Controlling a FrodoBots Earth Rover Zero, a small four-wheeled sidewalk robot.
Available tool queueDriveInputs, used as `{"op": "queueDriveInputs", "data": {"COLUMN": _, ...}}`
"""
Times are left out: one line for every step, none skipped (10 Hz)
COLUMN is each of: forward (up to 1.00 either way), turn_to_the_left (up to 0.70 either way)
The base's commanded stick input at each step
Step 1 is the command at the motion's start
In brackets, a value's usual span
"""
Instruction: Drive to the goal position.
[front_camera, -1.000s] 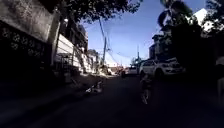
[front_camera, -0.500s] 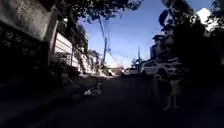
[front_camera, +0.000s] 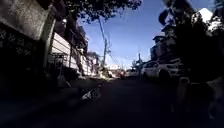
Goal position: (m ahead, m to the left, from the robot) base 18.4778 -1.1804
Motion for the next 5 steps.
{"op": "queueDriveInputs", "data": {"forward": 0.96, "turn_to_the_left": 0.0}}
{"op": "queueDriveInputs", "data": {"forward": 0.98, "turn_to_the_left": 0.0}}
{"op": "queueDriveInputs", "data": {"forward": 1.0, "turn_to_the_left": 0.0}}
{"op": "queueDriveInputs", "data": {"forward": 1.0, "turn_to_the_left": 0.0}}
{"op": "queueDriveInputs", "data": {"forward": 1.0, "turn_to_the_left": 0.0}}
